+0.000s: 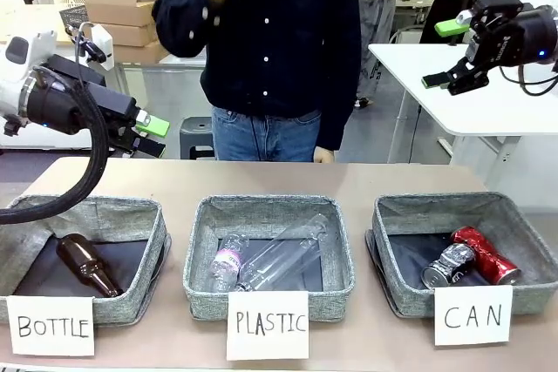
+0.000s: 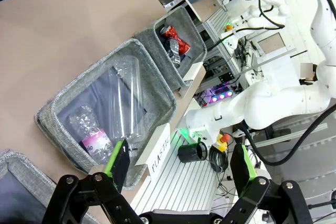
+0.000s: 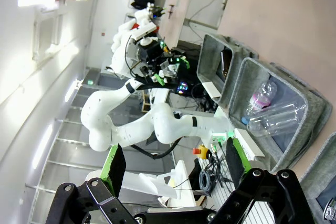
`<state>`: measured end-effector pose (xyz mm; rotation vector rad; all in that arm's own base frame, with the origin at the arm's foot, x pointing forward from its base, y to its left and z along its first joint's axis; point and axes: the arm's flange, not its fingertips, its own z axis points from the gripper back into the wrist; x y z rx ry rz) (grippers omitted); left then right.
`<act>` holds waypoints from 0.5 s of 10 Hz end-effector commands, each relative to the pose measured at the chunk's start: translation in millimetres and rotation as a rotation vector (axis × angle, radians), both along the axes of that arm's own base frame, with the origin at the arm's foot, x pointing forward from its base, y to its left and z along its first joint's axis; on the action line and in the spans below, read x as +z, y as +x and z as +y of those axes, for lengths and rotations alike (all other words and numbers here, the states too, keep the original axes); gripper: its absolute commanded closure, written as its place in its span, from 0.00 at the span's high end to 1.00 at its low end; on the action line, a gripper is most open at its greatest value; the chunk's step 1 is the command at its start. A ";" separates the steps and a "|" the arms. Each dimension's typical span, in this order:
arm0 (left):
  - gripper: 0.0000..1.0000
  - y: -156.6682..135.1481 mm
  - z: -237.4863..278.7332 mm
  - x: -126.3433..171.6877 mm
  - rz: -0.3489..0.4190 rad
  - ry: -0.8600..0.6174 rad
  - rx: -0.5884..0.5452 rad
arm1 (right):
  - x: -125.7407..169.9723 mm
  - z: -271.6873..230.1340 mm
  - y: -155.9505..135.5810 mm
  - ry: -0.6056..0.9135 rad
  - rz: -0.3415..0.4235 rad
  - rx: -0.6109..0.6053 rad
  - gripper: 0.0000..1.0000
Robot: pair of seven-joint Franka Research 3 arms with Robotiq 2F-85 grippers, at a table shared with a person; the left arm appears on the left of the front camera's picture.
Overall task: Sort the can waste into the basket.
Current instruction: Pick up the can waste from the table and place it in the right Fabric basket.
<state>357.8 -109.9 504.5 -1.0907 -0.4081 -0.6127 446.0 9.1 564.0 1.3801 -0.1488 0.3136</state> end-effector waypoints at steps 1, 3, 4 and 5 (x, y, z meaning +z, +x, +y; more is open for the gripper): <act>1.00 0.7 0.8 2.4 -0.003 -0.018 0.011 | 0.6 -0.5 1.3 0.005 -0.020 0.011 1.00; 1.00 0.7 0.8 2.4 -0.003 -0.018 0.011 | 0.6 -0.5 1.3 0.005 -0.020 0.011 1.00; 1.00 0.7 0.8 2.4 -0.003 -0.018 0.011 | 0.6 -0.5 1.3 0.005 -0.020 0.011 1.00; 1.00 0.7 0.8 2.4 -0.003 -0.018 0.011 | 0.6 -0.5 1.3 0.005 -0.020 0.011 1.00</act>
